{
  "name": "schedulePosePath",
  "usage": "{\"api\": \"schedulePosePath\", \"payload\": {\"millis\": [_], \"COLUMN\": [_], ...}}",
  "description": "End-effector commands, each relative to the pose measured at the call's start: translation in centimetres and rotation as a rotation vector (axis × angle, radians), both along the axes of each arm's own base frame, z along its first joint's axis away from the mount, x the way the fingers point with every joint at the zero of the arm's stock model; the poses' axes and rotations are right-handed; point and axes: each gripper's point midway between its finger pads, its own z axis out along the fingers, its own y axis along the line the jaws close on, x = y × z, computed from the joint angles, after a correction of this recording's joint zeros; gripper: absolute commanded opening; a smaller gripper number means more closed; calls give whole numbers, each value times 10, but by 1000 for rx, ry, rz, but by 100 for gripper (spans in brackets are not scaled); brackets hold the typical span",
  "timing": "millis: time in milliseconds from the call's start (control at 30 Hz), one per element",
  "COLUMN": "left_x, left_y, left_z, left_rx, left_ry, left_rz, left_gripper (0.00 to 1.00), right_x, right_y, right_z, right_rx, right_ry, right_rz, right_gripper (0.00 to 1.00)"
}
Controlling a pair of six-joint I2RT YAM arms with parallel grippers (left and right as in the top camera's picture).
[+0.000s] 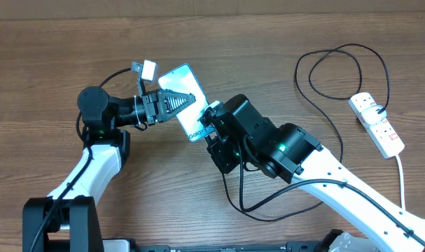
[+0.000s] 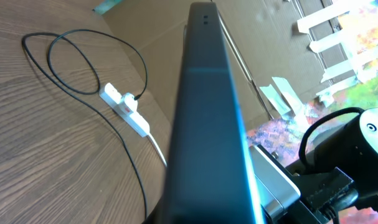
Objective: Plug charger to phone and switch on socket
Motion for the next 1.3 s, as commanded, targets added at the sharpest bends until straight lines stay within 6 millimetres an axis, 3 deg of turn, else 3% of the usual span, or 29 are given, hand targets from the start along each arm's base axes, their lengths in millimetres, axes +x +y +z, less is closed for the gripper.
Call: {"api": "schedulePosePath", "payload": {"millis": [0,767,1033,1267], "left_x": [-57,-66,-53,-22], "left_y": [-28,-38,-37,-37], "left_z": [-14,-15,-14,-18], "left_rx": [27,28,22,14], "left_ry": [7,-35,-42,16], "left_rz": [-278,-322,-244,-68], "left_gripper": [4,4,4,4], "right_x": [30,28,13,5], "right_y": [21,19,3,-11], "right_z": [60,68,49,48], "right_rx": [141,134,46,4], "right_ry": [-170,-173,-88,-76], "right_rz": [-25,-17,-18,-32], "right_gripper": [4,5,42,59]}}
